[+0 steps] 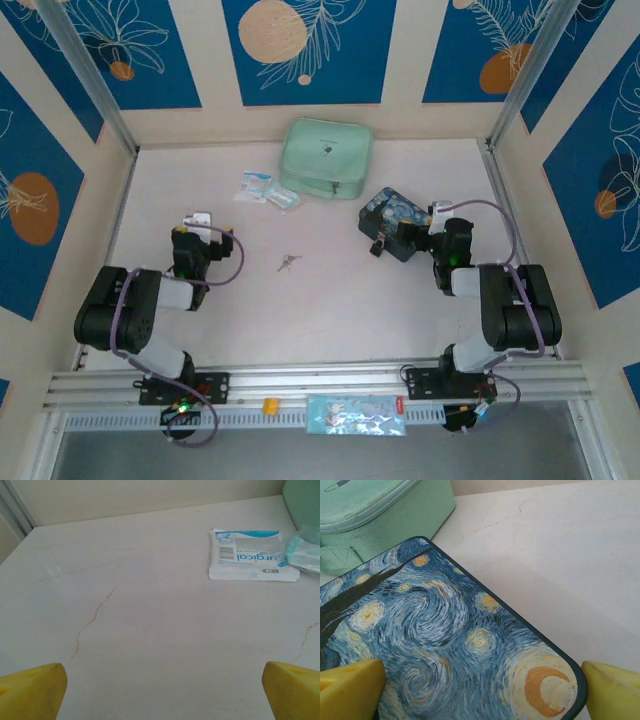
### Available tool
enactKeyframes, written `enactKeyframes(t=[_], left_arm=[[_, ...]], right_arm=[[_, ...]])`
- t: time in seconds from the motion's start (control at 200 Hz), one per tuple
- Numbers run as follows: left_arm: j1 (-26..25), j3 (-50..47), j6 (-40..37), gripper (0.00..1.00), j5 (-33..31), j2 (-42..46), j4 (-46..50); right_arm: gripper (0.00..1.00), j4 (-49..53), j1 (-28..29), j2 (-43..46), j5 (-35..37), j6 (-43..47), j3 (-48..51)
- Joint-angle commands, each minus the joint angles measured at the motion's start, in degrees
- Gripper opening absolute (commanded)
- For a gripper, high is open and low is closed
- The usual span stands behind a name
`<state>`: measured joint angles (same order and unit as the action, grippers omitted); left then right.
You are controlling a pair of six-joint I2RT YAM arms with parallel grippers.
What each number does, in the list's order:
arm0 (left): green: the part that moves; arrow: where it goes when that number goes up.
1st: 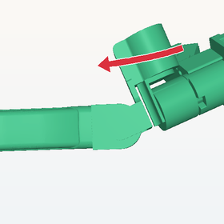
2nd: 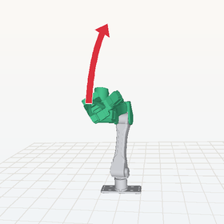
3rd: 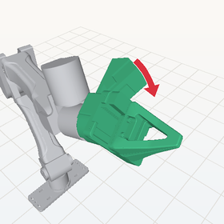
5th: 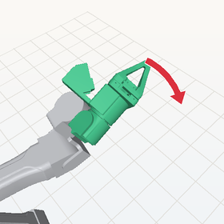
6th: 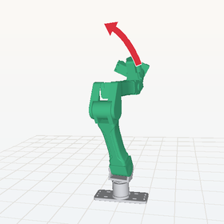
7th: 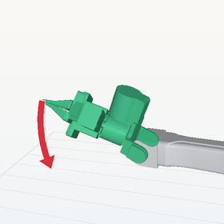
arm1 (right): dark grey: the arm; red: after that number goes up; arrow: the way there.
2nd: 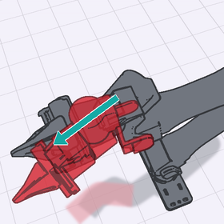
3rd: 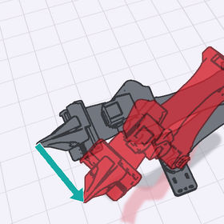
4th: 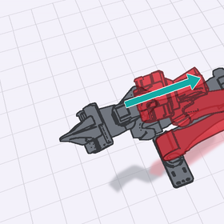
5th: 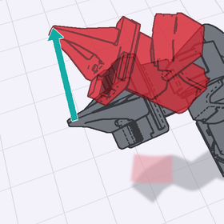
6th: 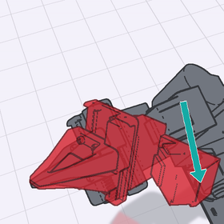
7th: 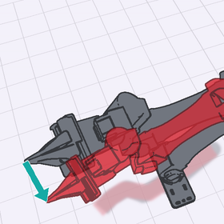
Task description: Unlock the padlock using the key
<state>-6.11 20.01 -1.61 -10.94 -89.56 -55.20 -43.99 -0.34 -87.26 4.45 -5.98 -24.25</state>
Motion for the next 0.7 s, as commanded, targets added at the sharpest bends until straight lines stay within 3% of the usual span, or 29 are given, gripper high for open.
enactKeyframes(t=[0.0,0.69], left_arm=[[0.86,0.79,-0.33,0.99,0.66,-0.27,-0.44],[0.84,0.91,-0.25,0.99,0.66,-0.27,-0.17]], right_arm=[[0.99,-1.21,0.25,0.13,-0.58,0.39,-0.12],[0.99,-1.0,-0.19,0.08,-1.37,0.18,-0.39]])
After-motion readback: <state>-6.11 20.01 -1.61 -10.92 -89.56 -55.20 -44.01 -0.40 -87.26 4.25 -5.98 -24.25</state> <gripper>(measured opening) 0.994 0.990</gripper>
